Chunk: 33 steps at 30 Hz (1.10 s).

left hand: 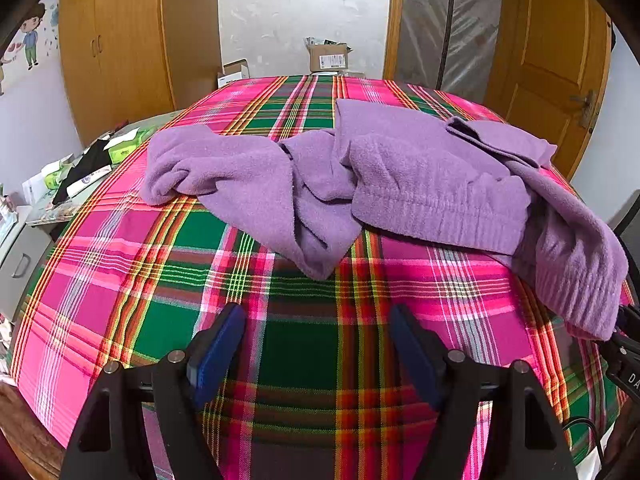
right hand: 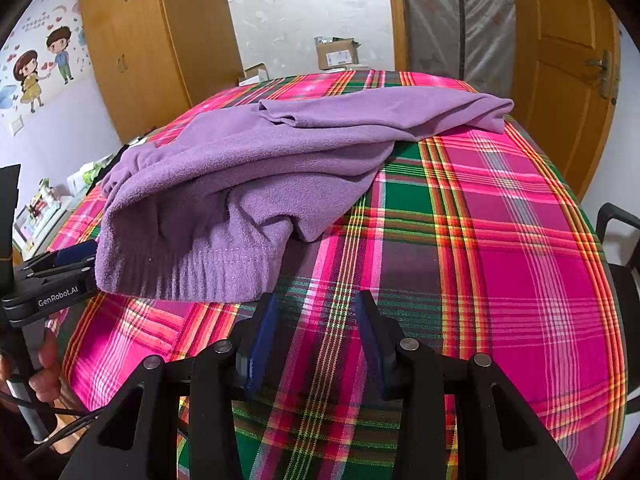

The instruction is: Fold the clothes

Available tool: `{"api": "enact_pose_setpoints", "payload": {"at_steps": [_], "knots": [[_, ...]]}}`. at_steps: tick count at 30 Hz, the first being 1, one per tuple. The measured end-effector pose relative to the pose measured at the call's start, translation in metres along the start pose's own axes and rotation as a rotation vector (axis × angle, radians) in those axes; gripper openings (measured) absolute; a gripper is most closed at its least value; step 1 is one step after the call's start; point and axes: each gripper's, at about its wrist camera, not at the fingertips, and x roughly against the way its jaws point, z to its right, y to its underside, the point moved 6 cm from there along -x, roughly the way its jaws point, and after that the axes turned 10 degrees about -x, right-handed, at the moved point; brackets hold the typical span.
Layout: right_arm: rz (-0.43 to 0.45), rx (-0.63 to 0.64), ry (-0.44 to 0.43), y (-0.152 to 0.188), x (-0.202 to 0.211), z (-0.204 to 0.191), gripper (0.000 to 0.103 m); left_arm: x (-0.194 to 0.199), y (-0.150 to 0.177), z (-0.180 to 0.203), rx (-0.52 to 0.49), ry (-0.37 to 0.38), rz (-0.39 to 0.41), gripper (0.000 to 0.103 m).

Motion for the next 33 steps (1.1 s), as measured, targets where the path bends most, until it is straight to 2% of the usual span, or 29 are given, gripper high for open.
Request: {"api": "enact_pose_setpoints", "payload": {"at_steps": [33], "knots": [[0.0,0.006,0.0,-0.0001,-0.0017,-0.001,0.042,0.0049,0.0025,-0.0016,0.006,-0.008,-0.001,0.076]]}}
